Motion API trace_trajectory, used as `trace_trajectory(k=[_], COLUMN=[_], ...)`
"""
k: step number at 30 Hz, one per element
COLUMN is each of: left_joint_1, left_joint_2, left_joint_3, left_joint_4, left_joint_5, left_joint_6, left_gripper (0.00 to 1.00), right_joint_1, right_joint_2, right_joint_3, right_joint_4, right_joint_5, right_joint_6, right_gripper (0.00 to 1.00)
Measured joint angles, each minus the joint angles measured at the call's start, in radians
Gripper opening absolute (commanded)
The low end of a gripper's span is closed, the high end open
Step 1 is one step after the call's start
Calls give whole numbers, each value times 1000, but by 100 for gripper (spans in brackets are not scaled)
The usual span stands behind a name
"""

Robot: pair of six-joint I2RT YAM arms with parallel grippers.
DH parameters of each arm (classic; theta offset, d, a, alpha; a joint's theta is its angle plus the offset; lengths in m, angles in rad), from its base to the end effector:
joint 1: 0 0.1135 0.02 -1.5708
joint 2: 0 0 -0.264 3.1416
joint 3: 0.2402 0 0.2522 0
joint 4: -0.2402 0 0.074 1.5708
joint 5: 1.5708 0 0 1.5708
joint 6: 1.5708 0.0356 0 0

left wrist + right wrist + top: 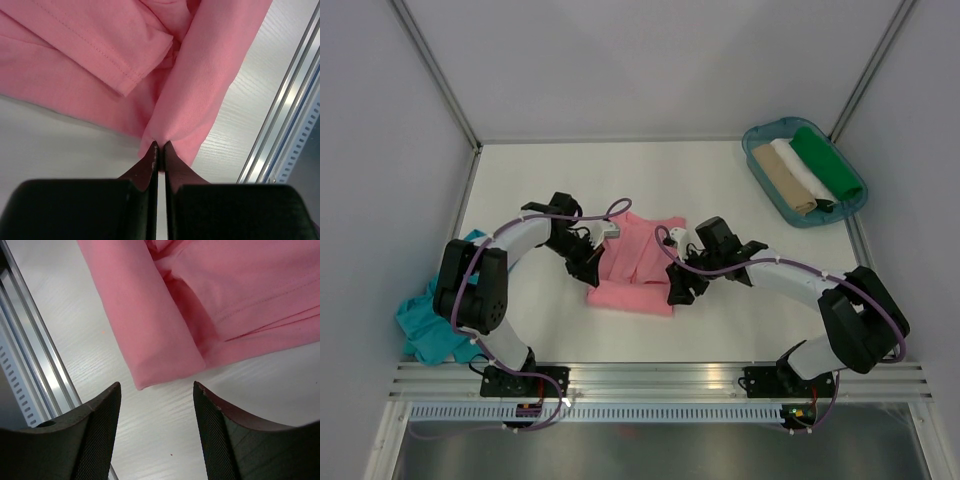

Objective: Roll the t-shirts
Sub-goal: Roll the tshirt

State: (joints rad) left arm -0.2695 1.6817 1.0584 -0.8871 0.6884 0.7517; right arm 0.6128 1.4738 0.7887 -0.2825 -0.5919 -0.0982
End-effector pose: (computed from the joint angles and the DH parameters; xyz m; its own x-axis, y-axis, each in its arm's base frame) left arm 0.2728 -0.0988 0.1803 -0.5372 0.6955 -0.4771 0.8342 0.3548 -0.4220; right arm 0.2183 0.1778 0.1824 -0.5983 -0.5201 -0.6096 -0.7987 0.4480 0.4016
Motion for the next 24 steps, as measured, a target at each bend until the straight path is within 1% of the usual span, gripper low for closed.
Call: trace_trajectory(k=[5,8,11,12,14,15,18,24], left_joint_1=[0,0,0,0,0,0,0,0], left_joint_2=[4,25,37,40,47,50,60,61], left_joint_3=[17,17,17,17,17,17,17,16], left_joint_4=[8,27,45,56,71,80,110,183], left_joint_5=[2,0,-1,-2,-3,-5,-19,-100], left_joint_6=[-9,-18,-29,-33,-43,-50,-74,-135], left_gripper=[7,8,11,12,15,16,18,22], right_joint_1=[0,0,0,0,0,0,0,0], right_joint_2=[-7,-5,15,26,56,66,78,99], right_joint_3=[-19,-33,-48,-49,-50,-51,-56,-56], right_joint_4=[63,129,193,206,231,236,236,216], right_joint_5=[2,14,28,31,33,35,59,128], right_joint_6=[68,128,186,198,219,225,229,230], right_gripper=[66,66,63,59,57,53,49,50])
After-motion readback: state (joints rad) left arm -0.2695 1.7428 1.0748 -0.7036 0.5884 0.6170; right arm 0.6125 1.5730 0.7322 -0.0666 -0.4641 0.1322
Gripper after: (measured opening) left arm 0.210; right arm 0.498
